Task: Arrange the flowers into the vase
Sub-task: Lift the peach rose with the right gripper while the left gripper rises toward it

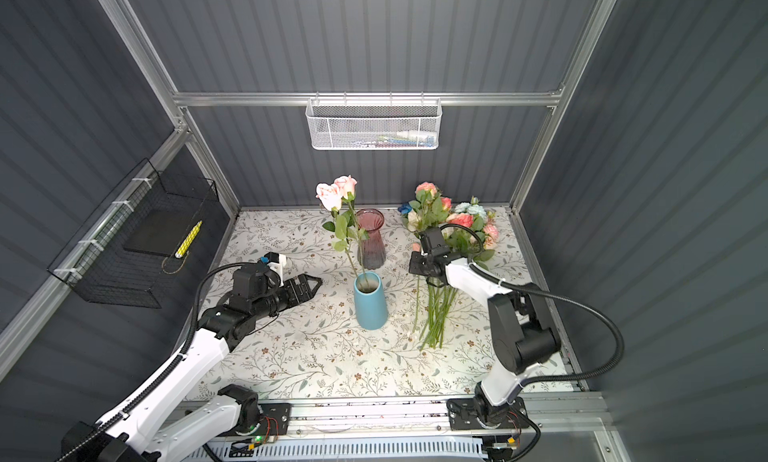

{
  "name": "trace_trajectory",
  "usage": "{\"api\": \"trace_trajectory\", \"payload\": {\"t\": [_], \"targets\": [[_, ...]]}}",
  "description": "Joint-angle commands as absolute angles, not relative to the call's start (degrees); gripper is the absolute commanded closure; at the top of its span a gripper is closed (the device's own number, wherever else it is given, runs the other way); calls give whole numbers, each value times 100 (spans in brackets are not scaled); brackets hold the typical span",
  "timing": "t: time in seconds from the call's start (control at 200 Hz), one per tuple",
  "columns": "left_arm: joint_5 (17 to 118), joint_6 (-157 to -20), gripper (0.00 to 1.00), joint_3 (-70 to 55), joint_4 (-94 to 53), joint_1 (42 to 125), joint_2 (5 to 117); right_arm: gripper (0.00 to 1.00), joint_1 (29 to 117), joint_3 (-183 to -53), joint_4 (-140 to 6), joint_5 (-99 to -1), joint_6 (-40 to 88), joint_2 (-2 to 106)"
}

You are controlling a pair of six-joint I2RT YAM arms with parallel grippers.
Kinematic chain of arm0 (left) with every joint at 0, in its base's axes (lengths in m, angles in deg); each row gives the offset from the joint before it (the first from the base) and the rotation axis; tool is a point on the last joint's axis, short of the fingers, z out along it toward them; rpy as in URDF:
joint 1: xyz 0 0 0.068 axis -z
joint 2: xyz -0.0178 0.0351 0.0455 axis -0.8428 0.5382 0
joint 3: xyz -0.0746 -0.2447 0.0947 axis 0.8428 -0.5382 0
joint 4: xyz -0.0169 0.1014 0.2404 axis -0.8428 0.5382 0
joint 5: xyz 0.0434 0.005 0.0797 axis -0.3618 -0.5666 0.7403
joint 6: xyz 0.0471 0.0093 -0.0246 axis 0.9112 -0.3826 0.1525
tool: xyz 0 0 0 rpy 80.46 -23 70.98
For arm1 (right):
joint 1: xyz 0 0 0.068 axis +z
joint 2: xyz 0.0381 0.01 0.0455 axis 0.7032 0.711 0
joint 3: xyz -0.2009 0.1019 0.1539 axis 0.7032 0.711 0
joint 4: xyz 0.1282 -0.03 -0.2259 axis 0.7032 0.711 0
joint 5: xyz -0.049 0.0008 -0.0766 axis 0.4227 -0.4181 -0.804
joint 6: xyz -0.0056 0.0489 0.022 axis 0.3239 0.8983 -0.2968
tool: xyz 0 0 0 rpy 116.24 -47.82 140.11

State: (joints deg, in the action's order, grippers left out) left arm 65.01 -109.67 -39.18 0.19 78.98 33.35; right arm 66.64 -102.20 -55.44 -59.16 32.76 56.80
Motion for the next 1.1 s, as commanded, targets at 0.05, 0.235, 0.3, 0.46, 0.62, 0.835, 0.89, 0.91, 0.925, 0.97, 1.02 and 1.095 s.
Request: {"api": "trace_trajectory", "payload": {"t": [0.05,0.235,0.3,0.46,0.62,0.835,0.89,0.91,0.925,0.97,1.02,1.095], "targets": [[6019,-10758,9,-3625,-23,7853,3055,100,6888,-9619,-6239,-5854,3078,4562],[5225,-10463,17,-3376,-339,7853,2550,100,7331,-8882,-6745,-6130,2939,3140],[4925,-10401,17,-3319,-576,7853,2305,100,7588,-8757,-6849,-6326,2778,2612],[4609,-10418,15,-3141,-1168,7862,1867,100,8371,-8814,-6916,-6728,2278,1708],[4077,-10710,15,-2911,-2010,7862,1945,100,9137,-9136,-6998,-6702,1933,1262],[3456,-11385,17,-2627,-3411,7887,2400,100,10137,-10304,-6413,-6362,1783,1756],[3389,-11471,17,-2535,-3598,7942,2563,100,10342,-10577,-6333,-6205,1838,2042],[3376,-11461,16,-2489,-3602,7974,2620,100,10398,-10631,-6329,-6120,1880,2147],[3374,-11447,15,-2455,-3604,8002,2653,100,10434,-10689,-6335,-6049,1903,2228],[3378,-11380,14,-2382,-3614,8101,2741,100,10549,-10856,-6346,-5849,1986,2485],[3406,-11303,14,-2331,-3620,8196,2796,100,10684,-11035,-6346,-5745,1992,2766],[3409,-11243,15,-2271,-3614,8257,2811,100,10848,-11219,-6382,-5703,1949,3176]]}}
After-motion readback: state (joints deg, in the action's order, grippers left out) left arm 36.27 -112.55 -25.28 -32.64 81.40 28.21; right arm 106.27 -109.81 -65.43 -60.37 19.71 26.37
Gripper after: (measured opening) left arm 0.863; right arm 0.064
